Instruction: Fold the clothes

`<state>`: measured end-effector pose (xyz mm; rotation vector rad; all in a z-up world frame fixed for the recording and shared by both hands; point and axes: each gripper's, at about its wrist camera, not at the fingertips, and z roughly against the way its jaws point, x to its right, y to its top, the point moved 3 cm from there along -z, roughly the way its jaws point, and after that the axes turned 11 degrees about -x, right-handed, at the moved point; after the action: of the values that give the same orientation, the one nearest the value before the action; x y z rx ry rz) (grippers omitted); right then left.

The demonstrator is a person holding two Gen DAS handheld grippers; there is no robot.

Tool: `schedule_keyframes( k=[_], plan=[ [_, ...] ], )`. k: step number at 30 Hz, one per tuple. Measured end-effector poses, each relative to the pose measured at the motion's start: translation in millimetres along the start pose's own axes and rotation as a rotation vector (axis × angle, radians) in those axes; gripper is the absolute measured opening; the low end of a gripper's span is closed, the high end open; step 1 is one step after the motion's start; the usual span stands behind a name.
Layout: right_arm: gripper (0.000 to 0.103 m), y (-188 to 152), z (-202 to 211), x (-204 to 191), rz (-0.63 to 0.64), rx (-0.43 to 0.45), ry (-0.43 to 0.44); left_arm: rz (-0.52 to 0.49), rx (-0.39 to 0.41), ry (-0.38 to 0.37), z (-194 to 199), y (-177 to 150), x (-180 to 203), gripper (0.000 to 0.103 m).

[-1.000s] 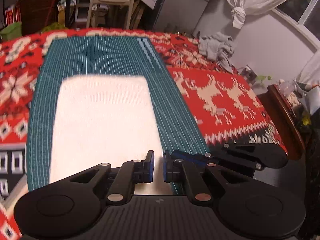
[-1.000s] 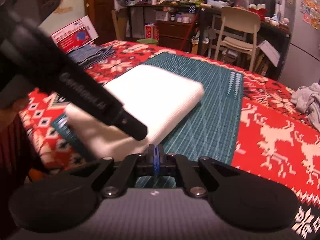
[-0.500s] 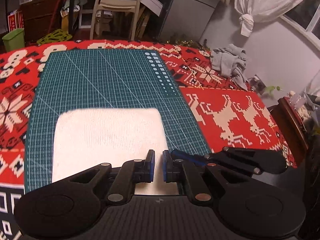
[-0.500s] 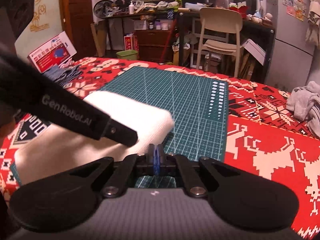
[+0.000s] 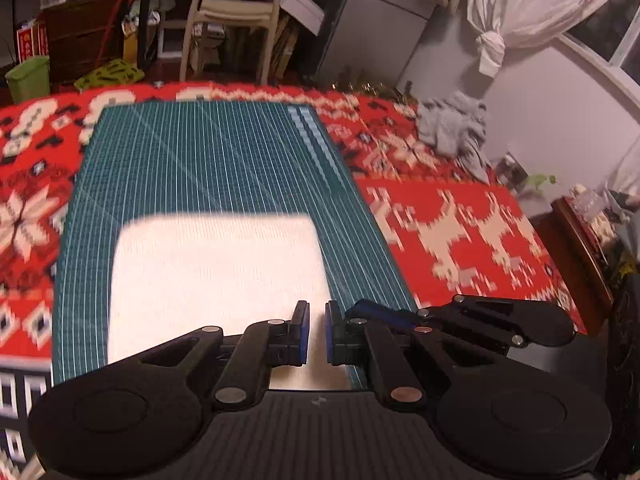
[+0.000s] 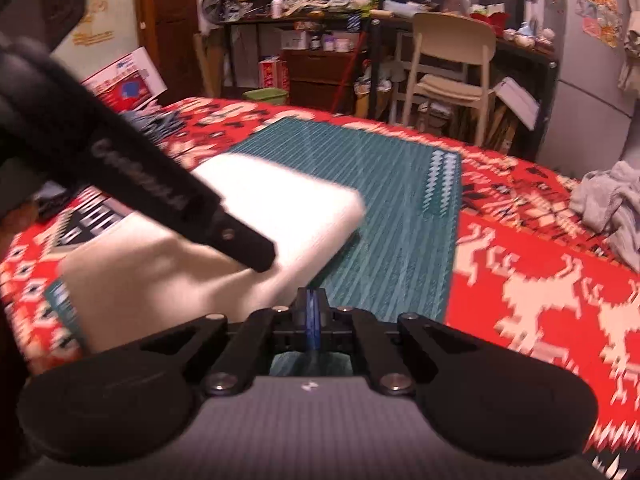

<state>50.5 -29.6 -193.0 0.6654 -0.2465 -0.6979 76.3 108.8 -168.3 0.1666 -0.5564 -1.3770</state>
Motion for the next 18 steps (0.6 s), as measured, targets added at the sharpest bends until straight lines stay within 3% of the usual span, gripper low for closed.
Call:
schedule_keyframes(
  k=[5,8,18],
  plan=[
    [0.002,26,-18,21,-0.050,0.024,-0.012,0.012,0.012,0.019,-15,26,-6,0.007],
    [0.002,31,-27,23,-0.052,0.025,0.004,0.004,0.006,0.014,-17,26,-5,0.007],
    [0.002,1,-10,-2,0.030,-0.011,0.045,0.007,-0.014,-0.013,-6,3,0,0.007]
  ],
)
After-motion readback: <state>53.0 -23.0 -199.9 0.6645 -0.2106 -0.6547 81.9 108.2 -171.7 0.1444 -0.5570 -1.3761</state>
